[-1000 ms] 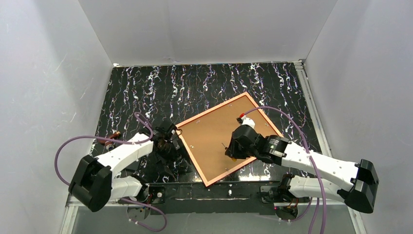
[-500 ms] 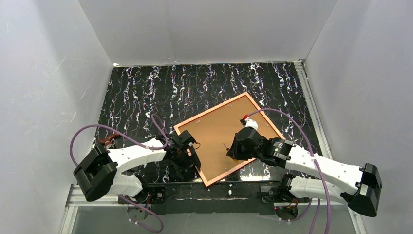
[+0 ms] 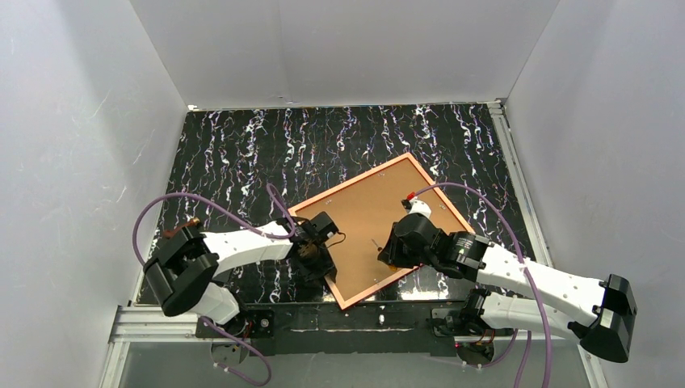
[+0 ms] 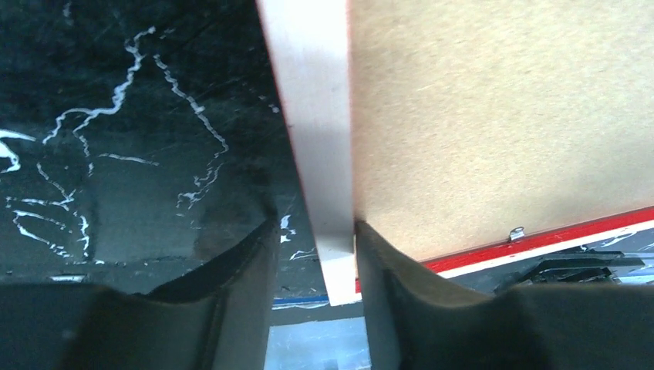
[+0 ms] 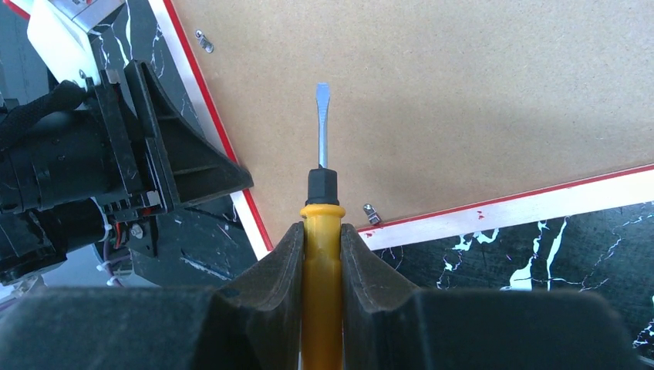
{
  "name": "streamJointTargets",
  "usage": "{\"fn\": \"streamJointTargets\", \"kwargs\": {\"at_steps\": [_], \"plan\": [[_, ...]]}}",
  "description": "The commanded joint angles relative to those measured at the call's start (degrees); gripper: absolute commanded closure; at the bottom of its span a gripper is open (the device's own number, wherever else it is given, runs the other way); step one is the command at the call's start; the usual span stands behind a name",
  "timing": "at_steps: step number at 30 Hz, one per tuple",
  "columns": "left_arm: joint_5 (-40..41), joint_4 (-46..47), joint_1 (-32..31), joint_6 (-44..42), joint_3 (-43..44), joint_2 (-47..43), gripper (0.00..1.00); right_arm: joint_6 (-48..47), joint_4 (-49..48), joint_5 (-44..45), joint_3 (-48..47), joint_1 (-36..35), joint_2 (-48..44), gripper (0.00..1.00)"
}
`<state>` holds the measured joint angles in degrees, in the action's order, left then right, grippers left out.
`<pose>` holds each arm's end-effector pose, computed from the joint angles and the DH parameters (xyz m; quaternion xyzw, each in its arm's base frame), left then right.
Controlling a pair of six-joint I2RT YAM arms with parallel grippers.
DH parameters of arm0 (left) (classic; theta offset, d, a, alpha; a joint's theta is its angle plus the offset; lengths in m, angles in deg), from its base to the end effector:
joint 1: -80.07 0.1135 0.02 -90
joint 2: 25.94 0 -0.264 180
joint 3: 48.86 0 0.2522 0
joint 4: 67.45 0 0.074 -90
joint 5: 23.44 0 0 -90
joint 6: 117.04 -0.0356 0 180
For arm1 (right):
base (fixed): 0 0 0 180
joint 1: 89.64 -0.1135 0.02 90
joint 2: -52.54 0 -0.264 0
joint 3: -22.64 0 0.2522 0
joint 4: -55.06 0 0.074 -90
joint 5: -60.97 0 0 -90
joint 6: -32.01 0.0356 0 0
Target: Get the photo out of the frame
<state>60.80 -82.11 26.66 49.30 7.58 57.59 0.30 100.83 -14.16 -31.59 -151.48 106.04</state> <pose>0.1738 -0.2401 0.1881 -0.1611 0.8974 -0.3891 0.1318 0.0985 0.1647 0.2522 0.0211 0.9173 0.2689 0.2928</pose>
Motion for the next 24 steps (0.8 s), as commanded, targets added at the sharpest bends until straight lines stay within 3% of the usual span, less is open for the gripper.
{"fn": "streamJointTargets", "kwargs": {"at_steps": [1, 4, 11, 12, 20, 24], "plan": [[2.65, -8.79, -0.32, -3.74, 1.14, 2.22, 0.68, 0.66, -1.6, 0.95, 0.39, 0.15, -1.28, 0.99], [3.11, -13.41, 0.52, -8.45, 3.77, 2.78, 0.85, 0.61, -1.34, 1.04, 0.39, 0.19, -1.36, 0.99], [0.55, -20.71, 11.27, -25.09, 8.76, 3.21, 0.93, 0.61, -1.39, 1.3, 1.06, 0.14, -1.9, 0.99], [-0.53, -22.28, 13.52, -29.08, 10.16, 4.0, 1.0, 0.54, -1.41, 1.28, 1.05, 0.14, -1.94, 0.99], [-1.29, -38.52, 25.14, -63.3, 28.32, 20.14, 1.0, -0.06, -2.18, 0.44, 0.74, 0.15, -0.52, 0.99], [-14.89, -37.47, 32.33, -65.97, 32.1, 28.39, 1.0, -0.46, -1.81, 0.25, -0.29, 0.17, 0.24, 0.99]]}}
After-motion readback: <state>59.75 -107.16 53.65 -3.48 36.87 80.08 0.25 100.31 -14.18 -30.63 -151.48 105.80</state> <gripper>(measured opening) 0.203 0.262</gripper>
